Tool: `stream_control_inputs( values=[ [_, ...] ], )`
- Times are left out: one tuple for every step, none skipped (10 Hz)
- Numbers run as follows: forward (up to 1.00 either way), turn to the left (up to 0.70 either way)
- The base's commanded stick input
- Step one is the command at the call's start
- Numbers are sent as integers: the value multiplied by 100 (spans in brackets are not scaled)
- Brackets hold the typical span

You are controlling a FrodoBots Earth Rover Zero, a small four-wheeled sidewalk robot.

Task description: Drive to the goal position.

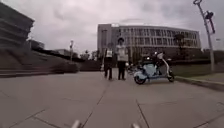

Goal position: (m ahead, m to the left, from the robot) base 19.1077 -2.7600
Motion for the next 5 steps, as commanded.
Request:
stream_control_inputs(
  values=[
    [85,34],
    [85,26],
    [85,7],
    [85,0],
    [85,0]
  ],
)
